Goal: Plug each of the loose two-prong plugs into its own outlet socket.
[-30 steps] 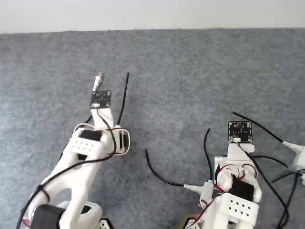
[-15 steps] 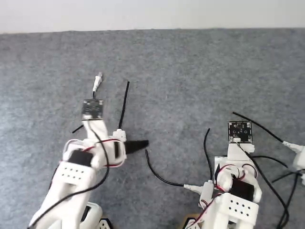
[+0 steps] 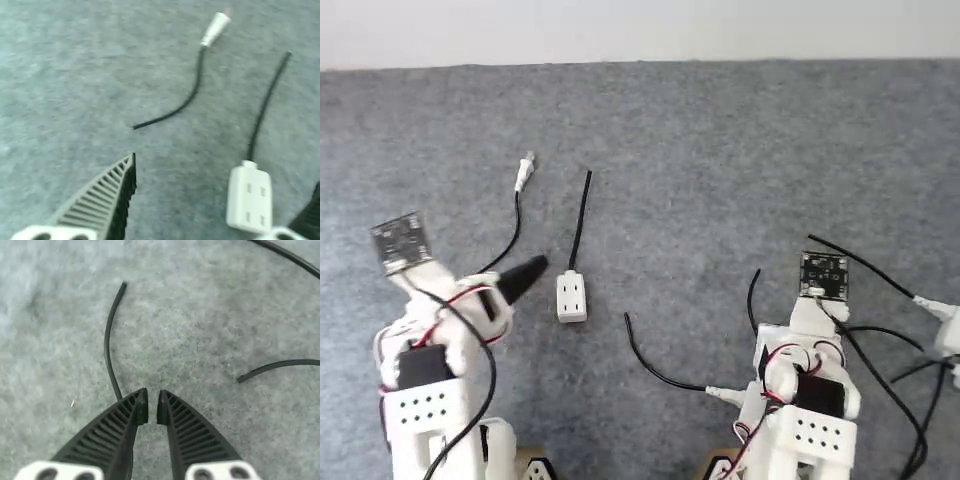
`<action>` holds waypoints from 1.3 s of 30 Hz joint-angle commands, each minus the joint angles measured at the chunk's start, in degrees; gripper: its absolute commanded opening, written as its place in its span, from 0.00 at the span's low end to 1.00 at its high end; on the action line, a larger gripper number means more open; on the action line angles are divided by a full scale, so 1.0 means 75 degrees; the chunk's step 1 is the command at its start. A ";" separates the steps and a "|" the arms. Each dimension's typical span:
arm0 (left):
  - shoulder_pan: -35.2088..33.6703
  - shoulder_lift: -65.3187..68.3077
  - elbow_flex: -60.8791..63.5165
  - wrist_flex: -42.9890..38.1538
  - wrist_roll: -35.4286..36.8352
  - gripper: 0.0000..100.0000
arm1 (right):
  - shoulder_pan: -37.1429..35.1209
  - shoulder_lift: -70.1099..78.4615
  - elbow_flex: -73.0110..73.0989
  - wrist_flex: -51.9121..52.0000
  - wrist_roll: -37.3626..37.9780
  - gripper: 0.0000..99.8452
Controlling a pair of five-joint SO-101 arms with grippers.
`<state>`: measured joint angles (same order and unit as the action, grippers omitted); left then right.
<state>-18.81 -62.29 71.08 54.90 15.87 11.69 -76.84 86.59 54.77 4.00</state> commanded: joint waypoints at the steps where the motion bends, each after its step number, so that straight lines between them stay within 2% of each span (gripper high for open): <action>1: -0.0715 0.0117 -0.0006 -0.0105 -0.0070 0.49 | -0.0416 -0.0088 -0.0527 -0.0088 -0.0211 0.14; 5: -0.1395 0.0316 0.0275 -0.0844 0.0258 0.49 | -0.1623 -0.0088 -0.0610 -0.0334 -0.0223 0.21; 12: -0.1629 0.0715 0.0369 -0.1231 0.0457 0.49 | -0.3792 -0.0018 -0.1407 -0.1377 -0.0445 0.11; 16: -0.1629 0.1160 0.0217 -0.1242 0.0457 0.49 | -0.5163 -0.0006 -0.1993 -0.1366 -0.1149 0.11; 21: -0.1676 0.2075 -0.0111 -0.1500 0.0469 0.49 | -0.6347 0.0604 -0.2766 -0.1412 -0.1219 0.11; 27: -0.2133 0.3575 -0.1014 -0.1559 0.0504 0.49 | -0.6617 0.3335 -0.4607 -0.1412 -0.1184 0.11; 30: -0.2462 0.4079 -0.1436 -0.1571 0.0985 0.49 | -0.6910 0.4964 -0.5615 -0.1717 -0.1184 0.11; 36: -0.3001 0.4419 -0.1577 -0.2215 0.1348 0.49 | -0.7531 0.8164 -0.7221 -0.3686 -0.1278 0.11; 39: -0.3141 0.4419 -0.1612 -0.2215 0.1371 0.49 | -0.7637 0.9805 -0.8264 -0.4566 -0.1993 0.11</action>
<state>-41.49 -29.14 62.11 39.78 25.45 -44.92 -13.36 34.02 26.90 -6.81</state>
